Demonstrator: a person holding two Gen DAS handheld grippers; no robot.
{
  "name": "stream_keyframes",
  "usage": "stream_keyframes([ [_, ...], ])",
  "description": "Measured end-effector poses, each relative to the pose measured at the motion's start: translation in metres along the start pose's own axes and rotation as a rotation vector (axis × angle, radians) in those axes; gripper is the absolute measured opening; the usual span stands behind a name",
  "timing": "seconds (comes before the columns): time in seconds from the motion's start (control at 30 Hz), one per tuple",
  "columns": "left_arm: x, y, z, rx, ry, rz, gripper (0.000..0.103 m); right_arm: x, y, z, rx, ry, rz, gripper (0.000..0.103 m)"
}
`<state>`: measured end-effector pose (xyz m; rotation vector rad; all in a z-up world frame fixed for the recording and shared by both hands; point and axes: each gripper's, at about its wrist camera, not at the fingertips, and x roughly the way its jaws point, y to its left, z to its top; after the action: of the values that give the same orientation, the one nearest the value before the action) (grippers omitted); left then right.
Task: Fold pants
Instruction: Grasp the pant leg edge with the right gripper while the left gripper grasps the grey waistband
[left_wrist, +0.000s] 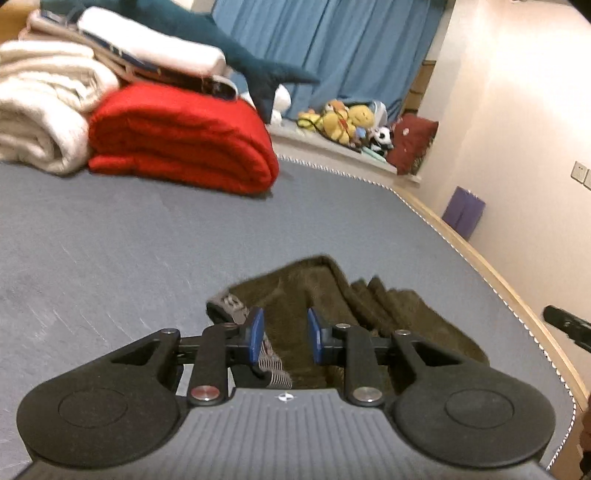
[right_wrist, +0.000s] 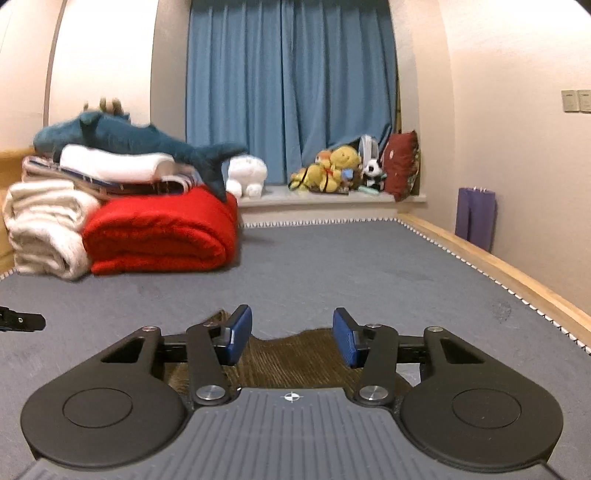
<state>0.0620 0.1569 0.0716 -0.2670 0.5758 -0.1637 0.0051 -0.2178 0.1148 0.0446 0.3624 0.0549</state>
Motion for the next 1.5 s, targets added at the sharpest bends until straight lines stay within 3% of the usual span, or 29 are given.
stream_keyframes([
  [0.07,0.027,0.016,-0.019,-0.023,0.088,0.001,0.029,0.020,-0.005,-0.018,-0.004,0.047,0.012,0.051],
  [0.1,0.045,0.024,-0.024,-0.063,0.174,0.016,0.030,0.031,-0.006,-0.031,-0.009,0.092,0.015,0.051],
  [0.13,0.057,0.031,-0.028,-0.106,0.211,-0.011,0.033,0.042,-0.007,-0.040,-0.011,0.156,0.004,0.053],
  [0.2,0.076,0.036,-0.032,-0.112,0.246,-0.017,0.045,0.062,-0.012,-0.053,0.051,0.272,0.048,0.055],
  [0.3,0.097,0.037,-0.035,-0.086,0.271,0.024,0.057,0.084,-0.015,-0.064,0.065,0.354,0.084,0.063],
  [0.33,0.104,0.038,-0.037,-0.092,0.283,0.022,0.066,0.092,-0.016,-0.068,0.051,0.370,0.073,0.065],
  [0.43,0.119,0.037,-0.042,-0.103,0.310,0.008,0.081,0.110,-0.014,-0.077,0.034,0.424,0.092,0.068],
  [0.57,0.138,0.036,-0.054,-0.061,0.332,0.016,0.084,0.126,-0.003,-0.093,-0.077,0.467,0.148,0.071],
  [0.77,0.160,0.040,-0.064,-0.050,0.362,0.040,0.084,0.135,0.007,-0.108,-0.165,0.520,0.112,0.071],
  [0.87,0.165,0.033,-0.063,-0.018,0.356,0.030,0.085,0.137,0.007,-0.107,-0.175,0.518,0.108,0.067],
  [0.93,0.169,0.028,-0.064,0.000,0.365,0.017,0.087,0.138,0.009,-0.106,-0.181,0.513,0.110,0.054],
  [1.03,0.172,0.018,-0.072,0.105,0.362,0.011,0.094,0.140,0.007,-0.107,-0.165,0.529,0.126,0.040],
  [1.17,0.173,0.004,-0.083,0.235,0.335,0.034,0.094,0.136,0.009,-0.104,-0.166,0.513,0.137,0.022],
  [1.27,0.172,0.002,-0.084,0.250,0.319,0.042,0.088,0.129,0.005,-0.098,-0.147,0.483,0.142,0.015],
  [1.43,0.167,0.013,-0.073,0.176,0.316,0.055,0.051,0.115,-0.017,-0.083,-0.082,0.406,0.111,0.013],
  [1.5,0.162,0.017,-0.068,0.160,0.304,0.045,0.044,0.108,-0.028,-0.075,-0.046,0.368,0.095,0.013],
])
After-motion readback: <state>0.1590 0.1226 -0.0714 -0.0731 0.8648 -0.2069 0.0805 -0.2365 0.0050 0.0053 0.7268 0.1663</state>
